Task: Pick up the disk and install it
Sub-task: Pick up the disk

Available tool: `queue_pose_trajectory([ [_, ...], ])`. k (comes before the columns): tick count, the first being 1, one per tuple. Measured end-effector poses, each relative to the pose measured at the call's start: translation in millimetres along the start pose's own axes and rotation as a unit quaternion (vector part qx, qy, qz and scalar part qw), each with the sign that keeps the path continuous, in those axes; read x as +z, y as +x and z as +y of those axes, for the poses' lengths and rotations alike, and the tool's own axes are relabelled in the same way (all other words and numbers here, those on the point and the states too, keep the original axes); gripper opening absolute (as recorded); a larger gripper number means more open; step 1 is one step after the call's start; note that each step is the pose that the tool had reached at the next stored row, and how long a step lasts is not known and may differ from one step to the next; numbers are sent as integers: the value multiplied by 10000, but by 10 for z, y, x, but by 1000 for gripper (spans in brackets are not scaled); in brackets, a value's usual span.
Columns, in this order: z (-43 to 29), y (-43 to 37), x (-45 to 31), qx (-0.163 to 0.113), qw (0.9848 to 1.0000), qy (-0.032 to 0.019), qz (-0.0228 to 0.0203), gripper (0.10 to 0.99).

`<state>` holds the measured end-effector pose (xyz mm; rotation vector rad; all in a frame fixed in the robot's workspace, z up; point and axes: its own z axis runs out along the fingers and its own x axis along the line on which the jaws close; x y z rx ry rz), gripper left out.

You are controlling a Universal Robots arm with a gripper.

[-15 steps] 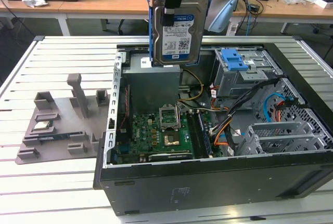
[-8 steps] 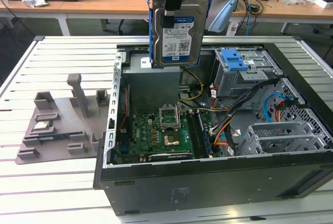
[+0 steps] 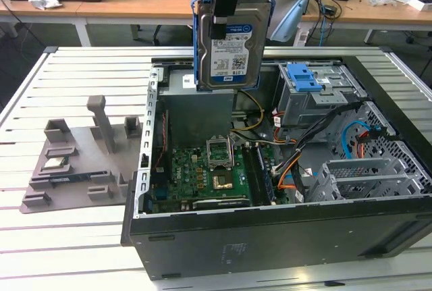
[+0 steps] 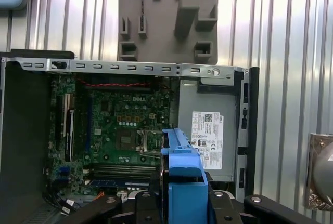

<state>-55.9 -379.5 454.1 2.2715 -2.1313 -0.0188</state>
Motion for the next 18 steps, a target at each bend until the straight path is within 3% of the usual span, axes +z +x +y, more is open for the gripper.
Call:
queue_pose_trajectory([
  [18, 1, 85, 62, 0, 10000, -2, 21, 365],
])
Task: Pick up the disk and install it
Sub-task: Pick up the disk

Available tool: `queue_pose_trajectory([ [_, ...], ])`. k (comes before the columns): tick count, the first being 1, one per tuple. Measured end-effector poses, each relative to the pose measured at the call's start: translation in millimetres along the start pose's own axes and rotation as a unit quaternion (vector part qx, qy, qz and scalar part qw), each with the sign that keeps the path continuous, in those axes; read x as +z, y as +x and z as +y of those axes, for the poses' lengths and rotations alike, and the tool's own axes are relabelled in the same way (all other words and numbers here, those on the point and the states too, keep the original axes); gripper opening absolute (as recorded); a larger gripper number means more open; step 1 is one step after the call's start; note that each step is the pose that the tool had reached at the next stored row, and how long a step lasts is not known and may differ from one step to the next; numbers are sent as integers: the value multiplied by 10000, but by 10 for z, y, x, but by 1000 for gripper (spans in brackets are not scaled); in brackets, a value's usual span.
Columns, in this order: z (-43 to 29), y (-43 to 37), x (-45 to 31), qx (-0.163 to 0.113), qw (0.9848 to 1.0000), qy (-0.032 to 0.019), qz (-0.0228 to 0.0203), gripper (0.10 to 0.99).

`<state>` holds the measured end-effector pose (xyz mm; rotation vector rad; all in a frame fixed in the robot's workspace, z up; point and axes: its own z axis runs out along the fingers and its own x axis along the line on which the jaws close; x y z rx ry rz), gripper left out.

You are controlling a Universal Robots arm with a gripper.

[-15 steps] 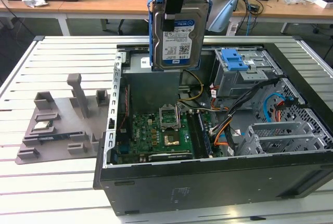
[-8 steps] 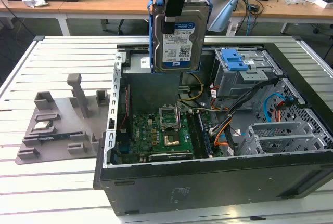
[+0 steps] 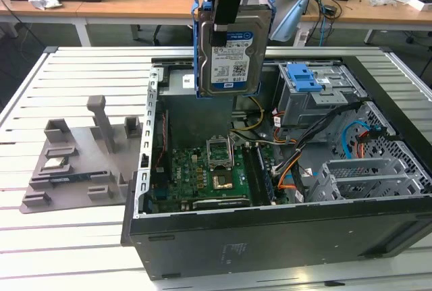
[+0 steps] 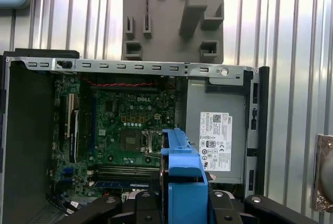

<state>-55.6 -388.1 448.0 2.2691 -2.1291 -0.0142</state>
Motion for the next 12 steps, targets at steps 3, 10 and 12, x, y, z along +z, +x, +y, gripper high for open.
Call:
queue_pose_trajectory([
  [3, 1, 48, 39, 0, 10000, 0, 2, 365],
  [10, 15, 274, 56, 0, 10000, -1, 10, 365],
  [12, 19, 329, 57, 1, 10000, -2, 22, 365],
])
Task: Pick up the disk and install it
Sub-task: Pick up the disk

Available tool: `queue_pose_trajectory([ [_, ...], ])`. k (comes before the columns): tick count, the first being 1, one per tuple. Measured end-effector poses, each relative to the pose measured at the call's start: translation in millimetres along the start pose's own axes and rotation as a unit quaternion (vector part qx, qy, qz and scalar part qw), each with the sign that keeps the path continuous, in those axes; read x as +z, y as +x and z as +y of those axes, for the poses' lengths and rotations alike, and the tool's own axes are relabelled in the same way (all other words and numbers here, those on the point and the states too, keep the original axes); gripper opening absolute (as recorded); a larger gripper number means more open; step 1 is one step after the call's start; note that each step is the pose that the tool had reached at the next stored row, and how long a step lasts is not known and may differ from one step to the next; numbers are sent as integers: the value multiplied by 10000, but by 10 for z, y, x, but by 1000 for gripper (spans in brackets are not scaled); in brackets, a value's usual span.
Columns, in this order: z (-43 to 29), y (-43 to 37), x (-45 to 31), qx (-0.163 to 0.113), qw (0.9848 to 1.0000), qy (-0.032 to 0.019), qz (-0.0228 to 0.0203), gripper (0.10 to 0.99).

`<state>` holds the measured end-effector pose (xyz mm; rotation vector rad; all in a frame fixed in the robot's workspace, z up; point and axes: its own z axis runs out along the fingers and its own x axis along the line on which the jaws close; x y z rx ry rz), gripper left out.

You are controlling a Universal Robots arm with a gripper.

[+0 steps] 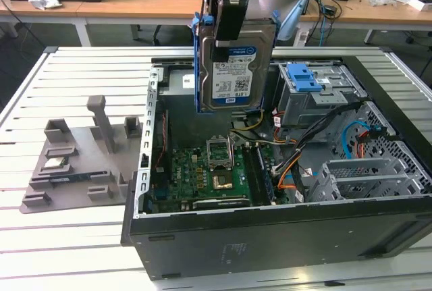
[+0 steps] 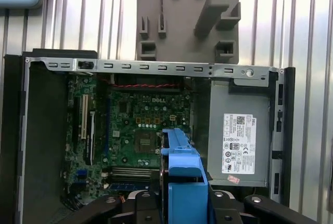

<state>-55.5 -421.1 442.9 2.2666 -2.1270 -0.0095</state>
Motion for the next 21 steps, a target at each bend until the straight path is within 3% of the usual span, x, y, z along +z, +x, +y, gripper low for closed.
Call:
queue_pose_trajectory([
  [4, 8, 118, 4, 1, 10000, -1, 20, 365],
  [18, 43, 678, 25, 2, 10000, -5, 83, 365],
  [21, 47, 748, 26, 2, 10000, -5, 85, 365],
])
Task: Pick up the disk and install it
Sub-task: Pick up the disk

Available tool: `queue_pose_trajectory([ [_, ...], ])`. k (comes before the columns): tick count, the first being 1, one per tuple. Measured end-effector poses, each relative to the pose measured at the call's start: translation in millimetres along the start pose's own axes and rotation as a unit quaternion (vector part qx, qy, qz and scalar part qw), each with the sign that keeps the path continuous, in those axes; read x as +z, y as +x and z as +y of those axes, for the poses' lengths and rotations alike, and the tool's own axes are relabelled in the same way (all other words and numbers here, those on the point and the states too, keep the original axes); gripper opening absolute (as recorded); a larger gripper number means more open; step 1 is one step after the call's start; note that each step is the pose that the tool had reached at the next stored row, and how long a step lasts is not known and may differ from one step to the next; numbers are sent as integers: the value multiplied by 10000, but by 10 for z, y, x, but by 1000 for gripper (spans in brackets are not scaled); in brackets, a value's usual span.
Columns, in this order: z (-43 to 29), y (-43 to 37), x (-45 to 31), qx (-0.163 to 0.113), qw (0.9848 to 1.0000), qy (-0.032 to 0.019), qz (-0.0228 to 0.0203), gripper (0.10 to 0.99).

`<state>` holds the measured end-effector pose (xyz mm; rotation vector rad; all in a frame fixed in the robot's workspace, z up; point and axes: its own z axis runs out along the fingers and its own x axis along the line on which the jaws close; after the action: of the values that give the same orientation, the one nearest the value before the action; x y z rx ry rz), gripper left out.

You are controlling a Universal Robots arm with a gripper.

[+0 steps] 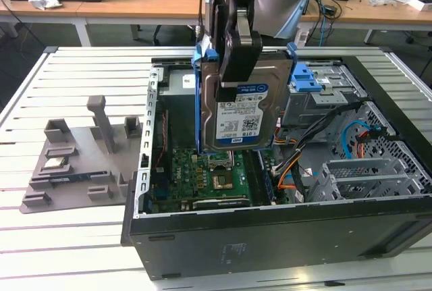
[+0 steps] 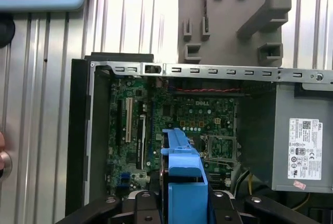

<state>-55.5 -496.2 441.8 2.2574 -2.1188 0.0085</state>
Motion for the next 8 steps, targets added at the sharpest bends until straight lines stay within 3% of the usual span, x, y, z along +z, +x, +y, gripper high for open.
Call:
queue_pose_trajectory([
  [6, 10, 106, -117, 0, 10000, 0, 0, 365],
  [8, 15, 177, -147, 0, 10000, 0, 0, 365],
])
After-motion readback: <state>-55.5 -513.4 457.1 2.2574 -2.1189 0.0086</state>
